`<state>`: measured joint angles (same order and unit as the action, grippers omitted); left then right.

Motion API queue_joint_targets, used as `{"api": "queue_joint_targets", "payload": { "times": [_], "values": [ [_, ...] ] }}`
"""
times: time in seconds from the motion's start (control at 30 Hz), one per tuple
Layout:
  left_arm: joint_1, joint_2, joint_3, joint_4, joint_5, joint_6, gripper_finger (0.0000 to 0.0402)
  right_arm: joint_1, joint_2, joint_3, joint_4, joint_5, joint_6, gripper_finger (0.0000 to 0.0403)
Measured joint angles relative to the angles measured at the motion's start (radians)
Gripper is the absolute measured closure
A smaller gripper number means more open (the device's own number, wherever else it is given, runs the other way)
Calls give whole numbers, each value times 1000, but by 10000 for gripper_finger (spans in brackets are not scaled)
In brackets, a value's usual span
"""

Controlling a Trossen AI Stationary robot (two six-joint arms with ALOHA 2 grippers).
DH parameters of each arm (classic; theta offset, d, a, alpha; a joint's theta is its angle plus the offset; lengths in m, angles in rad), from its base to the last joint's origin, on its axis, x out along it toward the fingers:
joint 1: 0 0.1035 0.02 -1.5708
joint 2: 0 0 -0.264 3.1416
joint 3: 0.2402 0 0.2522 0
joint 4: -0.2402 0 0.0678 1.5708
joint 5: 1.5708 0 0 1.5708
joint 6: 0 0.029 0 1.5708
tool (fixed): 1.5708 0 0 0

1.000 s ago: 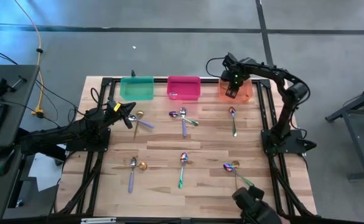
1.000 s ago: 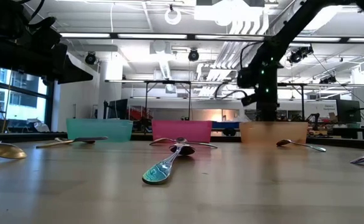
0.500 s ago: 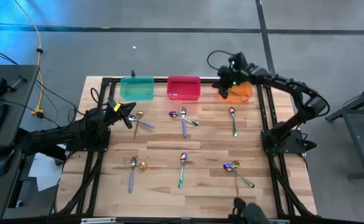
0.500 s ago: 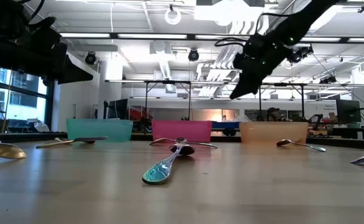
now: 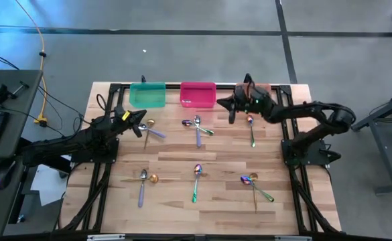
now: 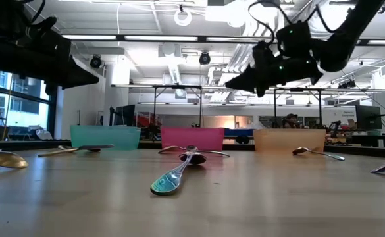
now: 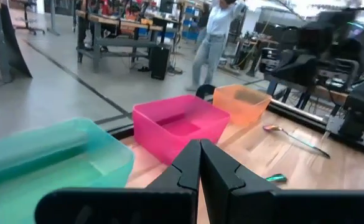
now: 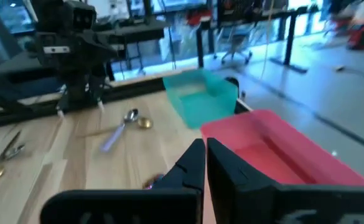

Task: Sort silverware by color (type)
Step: Put the blue spoon into the green bin

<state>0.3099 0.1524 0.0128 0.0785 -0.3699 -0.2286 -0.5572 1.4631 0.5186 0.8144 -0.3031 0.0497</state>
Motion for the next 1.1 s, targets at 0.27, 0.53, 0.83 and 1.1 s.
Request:
{"api": "queue_joint_targets", "payload": {
  "times": [0.27, 0.53, 0.83, 1.1],
  "values": [
    [-5, 22, 0, 89, 276, -9, 402, 175, 0, -24, 22, 245, -3, 402],
    [-74, 252, 92, 22, 360, -32, 401, 240, 0, -24, 27, 321, -38, 402],
    [-211, 631, 279, -134, 384, -29, 401, 240, 0, -24, 17, 322, -50, 402],
    [-268, 917, 392, -140, 383, -1, 381, 240, 1, -24, -9, 322, -57, 402]
  ]
}}
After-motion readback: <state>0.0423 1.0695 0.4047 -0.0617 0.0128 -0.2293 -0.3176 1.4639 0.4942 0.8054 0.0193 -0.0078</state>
